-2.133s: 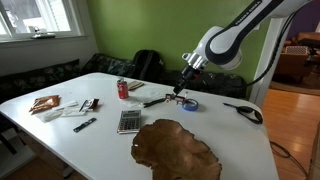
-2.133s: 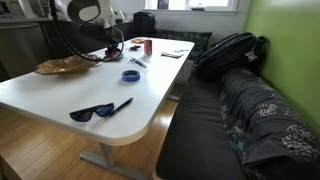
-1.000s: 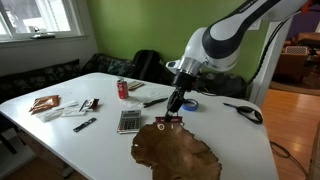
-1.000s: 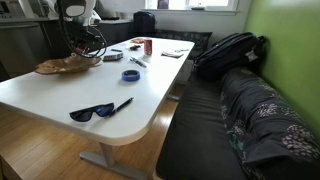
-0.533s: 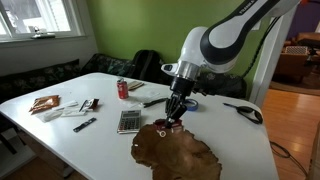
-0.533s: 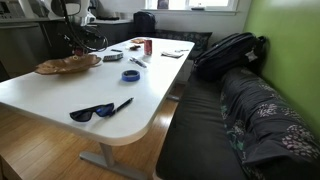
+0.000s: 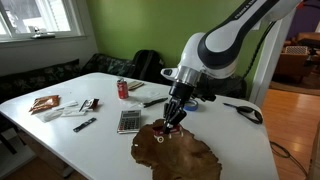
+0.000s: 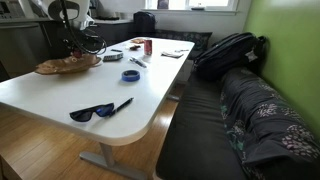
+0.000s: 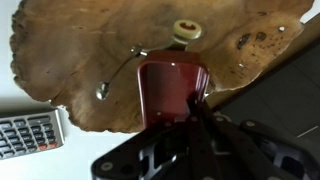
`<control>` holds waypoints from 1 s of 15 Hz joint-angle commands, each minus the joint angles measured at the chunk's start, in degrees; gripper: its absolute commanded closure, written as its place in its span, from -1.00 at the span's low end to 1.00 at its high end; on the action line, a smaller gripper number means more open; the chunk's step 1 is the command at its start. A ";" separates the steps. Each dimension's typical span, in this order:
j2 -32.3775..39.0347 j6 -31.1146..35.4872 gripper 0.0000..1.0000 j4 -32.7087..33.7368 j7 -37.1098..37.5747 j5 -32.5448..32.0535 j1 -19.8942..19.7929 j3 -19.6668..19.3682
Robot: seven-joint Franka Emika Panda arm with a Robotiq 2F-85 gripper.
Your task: Pick up the red object with wheels and put it on the brown bowl
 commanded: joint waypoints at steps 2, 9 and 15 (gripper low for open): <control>-0.95 -0.03 0.98 0.11 -1.38 1.80 0.87 -0.92; -1.42 -0.48 0.98 -2.28 -6.37 -0.16 7.03 -4.41; -3.57 5.79 0.98 -2.35 -12.15 -3.47 12.89 -9.13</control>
